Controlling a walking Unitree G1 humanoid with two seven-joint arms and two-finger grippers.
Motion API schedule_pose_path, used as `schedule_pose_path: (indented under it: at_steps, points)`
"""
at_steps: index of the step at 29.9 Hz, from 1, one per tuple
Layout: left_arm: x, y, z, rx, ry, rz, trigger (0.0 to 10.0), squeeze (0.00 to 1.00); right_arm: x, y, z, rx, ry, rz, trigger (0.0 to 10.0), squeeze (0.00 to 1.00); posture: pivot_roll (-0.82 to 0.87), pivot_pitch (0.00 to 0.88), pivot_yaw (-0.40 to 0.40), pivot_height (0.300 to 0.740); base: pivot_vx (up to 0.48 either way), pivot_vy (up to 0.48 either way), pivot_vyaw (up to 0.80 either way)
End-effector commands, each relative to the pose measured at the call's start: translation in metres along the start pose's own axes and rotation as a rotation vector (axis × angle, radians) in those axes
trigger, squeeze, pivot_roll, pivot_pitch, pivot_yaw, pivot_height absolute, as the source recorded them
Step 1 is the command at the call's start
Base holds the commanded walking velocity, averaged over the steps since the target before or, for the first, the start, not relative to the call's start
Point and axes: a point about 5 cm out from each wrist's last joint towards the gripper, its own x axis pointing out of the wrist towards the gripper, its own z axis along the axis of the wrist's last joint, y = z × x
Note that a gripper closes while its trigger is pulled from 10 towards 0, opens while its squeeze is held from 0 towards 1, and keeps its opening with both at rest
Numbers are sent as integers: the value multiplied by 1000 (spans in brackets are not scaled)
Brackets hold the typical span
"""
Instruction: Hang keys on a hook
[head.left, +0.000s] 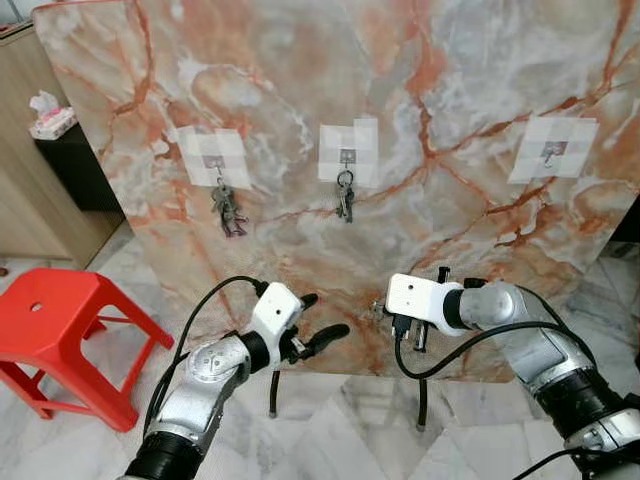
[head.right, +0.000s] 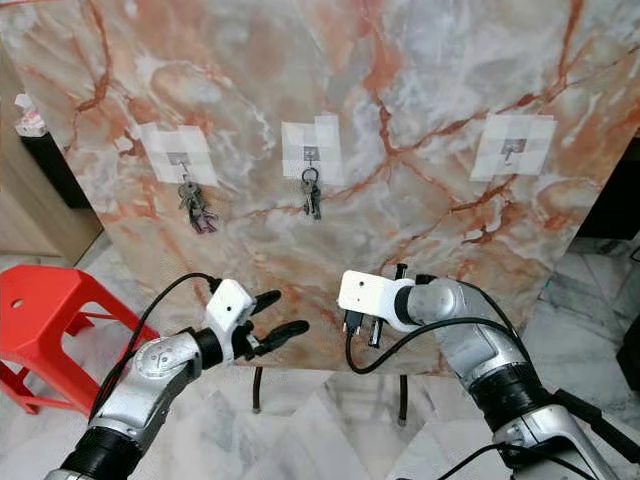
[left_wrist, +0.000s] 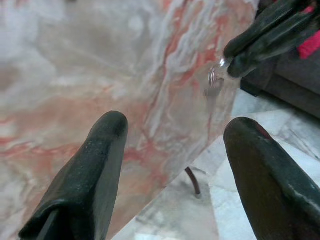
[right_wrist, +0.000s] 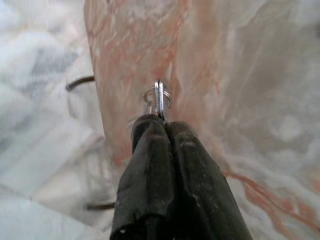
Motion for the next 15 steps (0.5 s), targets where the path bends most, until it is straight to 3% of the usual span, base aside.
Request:
schedule_pose_path:
  at_steps: [1,3,15]
  points:
    - [-3,3,3,24,-11,19,10000,0,-2,-3,0,12,3,-32,10000,0,161,0,-5,740,0,0,0]
    - [-3,3,3,21,-13,24,10000,0,-2,-2,-1,7,8,-28,10000,0,161,0,-5,740,0,0,0]
    - [4,1,6,17,-24,16,10000,0,-4,-5,-1,-17,27,-23,10000,0,136,0,2,740,0,0,-696]
